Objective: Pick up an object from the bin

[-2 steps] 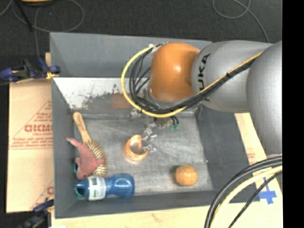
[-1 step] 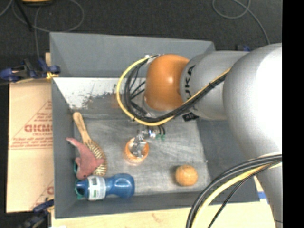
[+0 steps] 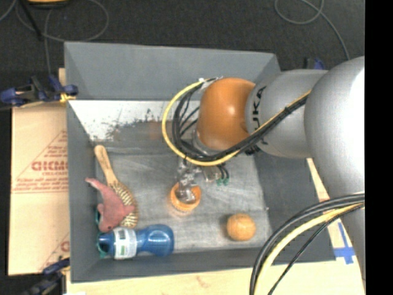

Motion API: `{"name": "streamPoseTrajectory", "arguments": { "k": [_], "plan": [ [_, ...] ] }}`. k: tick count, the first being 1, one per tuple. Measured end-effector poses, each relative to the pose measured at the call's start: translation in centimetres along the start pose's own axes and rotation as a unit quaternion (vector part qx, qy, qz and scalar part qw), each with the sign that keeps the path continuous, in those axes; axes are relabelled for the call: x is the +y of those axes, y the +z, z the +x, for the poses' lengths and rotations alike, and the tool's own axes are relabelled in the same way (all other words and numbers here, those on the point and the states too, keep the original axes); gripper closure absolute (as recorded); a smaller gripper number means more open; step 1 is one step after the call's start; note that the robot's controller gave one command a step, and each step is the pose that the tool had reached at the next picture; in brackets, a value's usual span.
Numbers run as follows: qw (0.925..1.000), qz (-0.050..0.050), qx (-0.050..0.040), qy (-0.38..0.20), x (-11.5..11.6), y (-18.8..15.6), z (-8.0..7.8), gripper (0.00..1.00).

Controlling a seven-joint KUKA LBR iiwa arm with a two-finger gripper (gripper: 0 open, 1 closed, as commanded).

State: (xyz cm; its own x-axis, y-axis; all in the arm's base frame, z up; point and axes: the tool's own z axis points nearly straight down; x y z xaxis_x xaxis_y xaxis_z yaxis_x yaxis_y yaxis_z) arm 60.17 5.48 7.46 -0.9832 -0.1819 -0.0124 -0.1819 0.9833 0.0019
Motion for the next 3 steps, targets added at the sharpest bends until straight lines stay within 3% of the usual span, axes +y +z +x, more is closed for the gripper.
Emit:
{"name": "streamPoseTrajectory", "arguments": {
  "k": [3],
  "plan": [
    [1.0000, 0.000, 0.0054, 0.001, 0.0, -1.9, 0.1, 1.00]
  ]
}}
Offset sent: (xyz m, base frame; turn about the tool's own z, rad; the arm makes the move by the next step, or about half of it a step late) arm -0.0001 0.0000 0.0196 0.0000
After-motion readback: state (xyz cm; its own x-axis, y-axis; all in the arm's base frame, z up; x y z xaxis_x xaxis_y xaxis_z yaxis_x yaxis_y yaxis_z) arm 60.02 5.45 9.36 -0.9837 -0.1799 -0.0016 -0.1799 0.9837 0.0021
